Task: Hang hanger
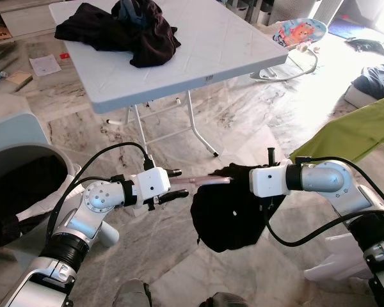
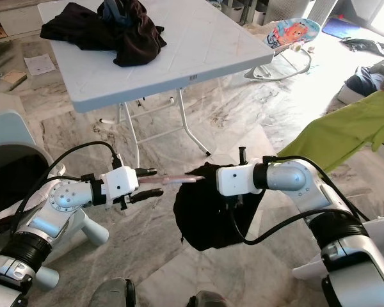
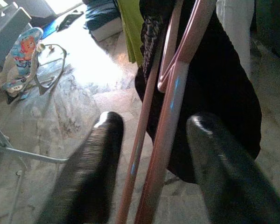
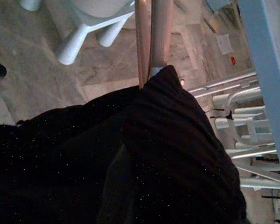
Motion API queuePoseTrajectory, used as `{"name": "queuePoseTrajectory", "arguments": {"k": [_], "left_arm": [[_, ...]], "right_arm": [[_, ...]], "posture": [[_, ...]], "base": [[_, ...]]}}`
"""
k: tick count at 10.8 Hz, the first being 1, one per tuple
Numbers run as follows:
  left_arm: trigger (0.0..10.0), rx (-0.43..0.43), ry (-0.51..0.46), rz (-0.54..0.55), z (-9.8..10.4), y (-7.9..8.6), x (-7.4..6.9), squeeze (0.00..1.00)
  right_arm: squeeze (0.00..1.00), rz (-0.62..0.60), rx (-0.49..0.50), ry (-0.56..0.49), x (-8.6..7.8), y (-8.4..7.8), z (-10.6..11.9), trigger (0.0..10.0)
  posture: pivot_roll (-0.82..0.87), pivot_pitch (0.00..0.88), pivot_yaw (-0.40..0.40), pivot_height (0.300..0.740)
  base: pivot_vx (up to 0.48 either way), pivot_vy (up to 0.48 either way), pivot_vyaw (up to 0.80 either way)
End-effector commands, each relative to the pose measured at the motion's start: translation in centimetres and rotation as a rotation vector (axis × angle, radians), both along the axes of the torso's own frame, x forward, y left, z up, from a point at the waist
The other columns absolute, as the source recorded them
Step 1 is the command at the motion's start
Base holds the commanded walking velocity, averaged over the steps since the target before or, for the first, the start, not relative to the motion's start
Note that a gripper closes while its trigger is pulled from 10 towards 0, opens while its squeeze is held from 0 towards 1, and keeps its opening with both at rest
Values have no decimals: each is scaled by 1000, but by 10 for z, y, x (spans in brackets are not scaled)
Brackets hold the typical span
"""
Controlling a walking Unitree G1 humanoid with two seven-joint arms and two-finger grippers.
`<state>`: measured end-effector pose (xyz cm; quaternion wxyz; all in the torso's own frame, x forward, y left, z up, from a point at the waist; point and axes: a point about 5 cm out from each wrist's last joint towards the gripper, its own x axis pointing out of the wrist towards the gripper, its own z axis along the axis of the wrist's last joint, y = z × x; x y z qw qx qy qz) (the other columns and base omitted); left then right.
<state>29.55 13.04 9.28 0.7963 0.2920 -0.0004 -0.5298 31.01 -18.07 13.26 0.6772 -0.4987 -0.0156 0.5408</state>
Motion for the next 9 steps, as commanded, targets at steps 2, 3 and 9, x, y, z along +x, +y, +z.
{"name": "queuePoseTrajectory", "arguments": {"k": [2, 3, 9], "left_arm": [[10000, 7, -74, -10, 15, -4, 6, 875], [10000, 12, -87, -1, 15, -3, 8, 537], [431, 76, -64, 11, 8, 11, 13, 0]], "right_arm": [[0, -22, -32, -58, 7, -7, 8, 10000], [0, -20, -28, -65, 8, -5, 8, 10000], [0, 29, 26, -202, 19, 7, 30, 10000]], "posture": [[-88, 38, -89, 740], [-88, 39, -92, 740], [-83, 31, -85, 740]], "base": [[0, 0, 0], [0, 0, 0], [0, 0, 0]]}}
